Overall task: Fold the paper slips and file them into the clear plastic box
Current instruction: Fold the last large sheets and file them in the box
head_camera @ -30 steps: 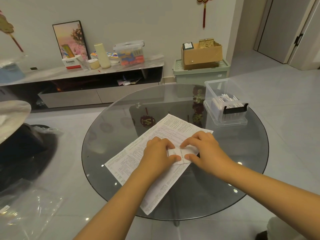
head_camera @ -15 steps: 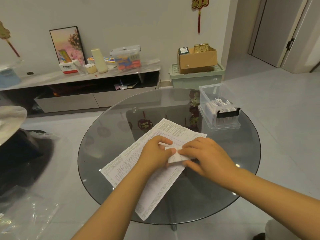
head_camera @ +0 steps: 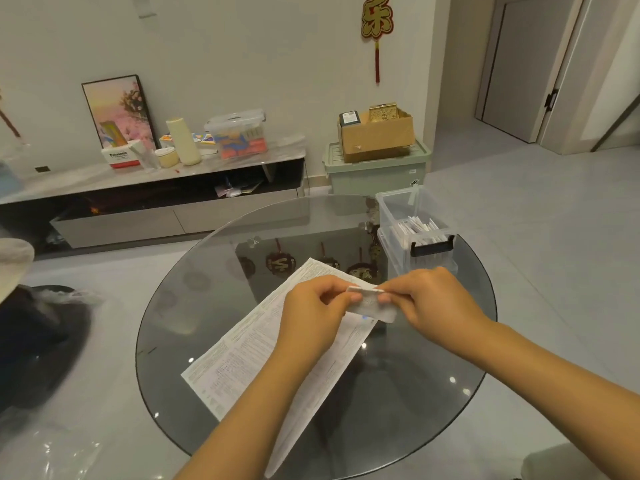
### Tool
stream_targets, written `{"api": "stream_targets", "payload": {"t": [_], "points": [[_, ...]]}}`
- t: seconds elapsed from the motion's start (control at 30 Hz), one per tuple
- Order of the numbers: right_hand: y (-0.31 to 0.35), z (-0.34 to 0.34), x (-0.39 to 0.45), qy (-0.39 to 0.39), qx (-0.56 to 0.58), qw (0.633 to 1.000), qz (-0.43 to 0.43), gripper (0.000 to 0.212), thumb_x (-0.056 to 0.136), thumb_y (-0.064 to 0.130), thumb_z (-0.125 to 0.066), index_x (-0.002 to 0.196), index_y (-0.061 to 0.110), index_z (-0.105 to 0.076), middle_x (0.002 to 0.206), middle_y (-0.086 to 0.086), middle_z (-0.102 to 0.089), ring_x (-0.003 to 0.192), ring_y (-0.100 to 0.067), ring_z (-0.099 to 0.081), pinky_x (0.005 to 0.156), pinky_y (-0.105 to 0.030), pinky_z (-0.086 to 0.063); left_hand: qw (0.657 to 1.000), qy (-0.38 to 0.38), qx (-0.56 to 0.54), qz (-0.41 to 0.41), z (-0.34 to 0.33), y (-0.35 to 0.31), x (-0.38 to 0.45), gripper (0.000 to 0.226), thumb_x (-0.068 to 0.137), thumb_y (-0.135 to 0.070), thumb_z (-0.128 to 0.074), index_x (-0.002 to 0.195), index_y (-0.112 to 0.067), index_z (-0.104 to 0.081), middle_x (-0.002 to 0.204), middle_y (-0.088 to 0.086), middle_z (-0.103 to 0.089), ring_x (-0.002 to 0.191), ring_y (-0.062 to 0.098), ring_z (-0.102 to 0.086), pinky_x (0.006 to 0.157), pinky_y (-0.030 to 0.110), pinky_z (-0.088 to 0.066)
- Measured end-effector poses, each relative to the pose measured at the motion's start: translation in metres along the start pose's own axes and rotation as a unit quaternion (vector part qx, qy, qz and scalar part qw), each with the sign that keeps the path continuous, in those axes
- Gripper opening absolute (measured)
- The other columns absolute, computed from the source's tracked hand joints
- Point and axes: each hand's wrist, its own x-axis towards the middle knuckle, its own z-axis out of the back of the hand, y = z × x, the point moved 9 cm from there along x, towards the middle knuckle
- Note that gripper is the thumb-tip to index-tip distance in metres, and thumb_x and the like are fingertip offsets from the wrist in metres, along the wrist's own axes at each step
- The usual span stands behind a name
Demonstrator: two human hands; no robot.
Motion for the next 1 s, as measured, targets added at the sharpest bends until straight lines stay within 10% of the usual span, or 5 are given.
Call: {"api": "stream_targets", "payload": {"t": [0.27,0.63,0.73,1.0], "points": [[-0.018,0.023,0.022,0.036,0.027,0.998,-0.034,0.019,0.091,0.032,-0.056,0.1,0.027,-0.072,0.086,0.004,-0.068,0.079,-0.011,-0.057,0.074,-0.034,-0.049,1.0,0.004,0.008,-0.03,-0.007,-0.022,0.032,0.019,0.083,-0.016,-0.069,0.071,-0.031,-0.068,0.056,-0.022,-0.06,0.062,-0.006,-0.056,0.058,0.007,-0.04],[-0.095,0.087,0.038,-0.191,0.074,0.959,-0.197,0.016,0.09,0.021,-0.058,0.099,0.017,-0.071,0.08,0.002,-0.066,0.073,-0.014,-0.059,0.069,-0.033,-0.052,0.993,0.072,0.049,-0.079,-0.055,-0.056,0.099,0.023,0.092,-0.033,-0.056,0.113,-0.026,-0.062,0.112,-0.011,-0.059,0.094,-0.004,-0.054,0.083,0.007,-0.041],[-0.116,0.093,0.039,-0.216,0.054,0.947,-0.231,0.018,0.091,0.02,-0.057,0.101,0.013,-0.07,0.088,-0.003,-0.069,0.076,-0.017,-0.059,0.069,-0.034,-0.052,0.955,0.141,0.188,-0.179,-0.086,-0.064,0.108,0.033,0.092,-0.046,-0.046,0.118,-0.03,-0.06,0.121,-0.015,-0.057,0.118,0.003,-0.043,0.107,0.029,-0.019],[-0.143,0.086,0.046,-0.202,0.037,0.938,-0.281,0.017,0.089,0.018,-0.057,0.101,0.013,-0.068,0.075,0.003,-0.059,0.07,-0.015,-0.055,0.061,-0.025,-0.042,0.844,0.252,0.322,-0.347,-0.147,-0.082,0.119,0.057,0.085,-0.053,-0.028,0.127,-0.024,-0.054,0.133,-0.012,-0.051,0.12,0.007,-0.04,0.098,0.027,-0.013]]}}
